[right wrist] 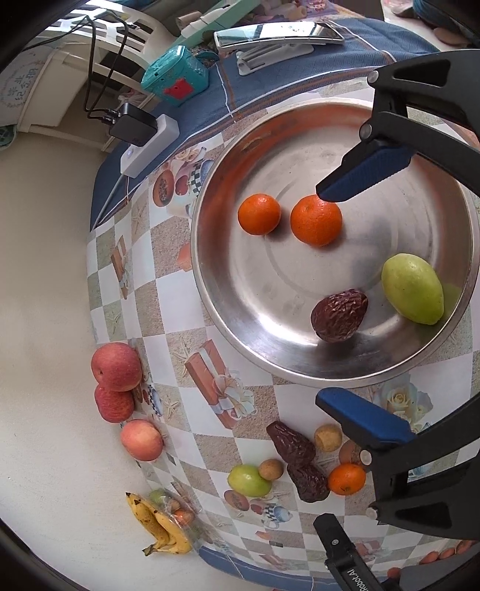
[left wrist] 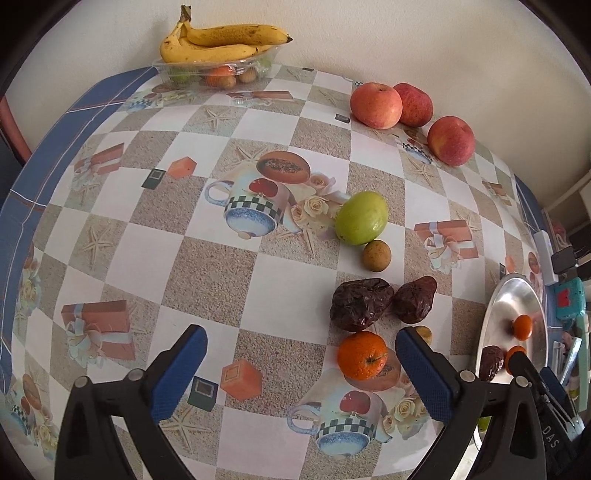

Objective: Organize fruits
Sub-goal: 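Move both grippers back from the bowl toward the fruit pile, then grasp a small brown kiwi with the right gripper while the left gripper grasps a tangerine, then carry the kiwi and tangerine into the steel bowl and open both grippers, then move both grippers back from the bowl toward the fruit pile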

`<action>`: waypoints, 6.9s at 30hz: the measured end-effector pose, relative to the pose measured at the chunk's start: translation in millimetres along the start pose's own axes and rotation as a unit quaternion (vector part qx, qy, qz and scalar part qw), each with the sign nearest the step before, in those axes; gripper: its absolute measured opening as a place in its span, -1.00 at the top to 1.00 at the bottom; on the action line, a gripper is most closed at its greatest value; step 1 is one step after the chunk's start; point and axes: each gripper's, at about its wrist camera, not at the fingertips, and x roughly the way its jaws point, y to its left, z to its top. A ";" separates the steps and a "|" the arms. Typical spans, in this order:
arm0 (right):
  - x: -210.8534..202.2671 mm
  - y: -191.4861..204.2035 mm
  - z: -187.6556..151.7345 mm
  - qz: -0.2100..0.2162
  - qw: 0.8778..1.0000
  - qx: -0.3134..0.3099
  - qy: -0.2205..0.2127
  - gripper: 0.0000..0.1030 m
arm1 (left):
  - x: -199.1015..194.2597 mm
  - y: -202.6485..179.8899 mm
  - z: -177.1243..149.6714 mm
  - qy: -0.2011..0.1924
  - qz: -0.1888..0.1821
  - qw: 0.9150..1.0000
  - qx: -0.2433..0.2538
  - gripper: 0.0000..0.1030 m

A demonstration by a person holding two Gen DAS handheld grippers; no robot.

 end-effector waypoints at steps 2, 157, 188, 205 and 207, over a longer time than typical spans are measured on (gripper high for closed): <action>-0.9 0.5 0.1 0.003 1.000 0.000 -0.004 -0.95 | -0.4 0.0 0.4 -0.001 0.001 1.000 0.000 -1.00; 1.9 -55.7 11.5 0.028 0.989 0.147 0.003 0.32 | 6.6 -129.8 -43.5 0.065 -0.269 0.951 0.138 0.07; -0.3 6.3 12.1 0.063 0.997 0.042 0.008 0.32 | -20.3 16.0 20.6 -0.045 -0.052 0.994 -0.079 -0.20; 10.0 6.5 11.2 0.024 0.999 0.029 0.001 -0.73 | 0.0 11.4 13.8 -0.011 -0.015 0.998 -0.063 -1.00; 10.5 6.2 11.2 0.023 0.999 0.030 -0.002 -0.87 | 1.8 13.2 13.4 -0.010 -0.009 0.998 -0.066 -1.00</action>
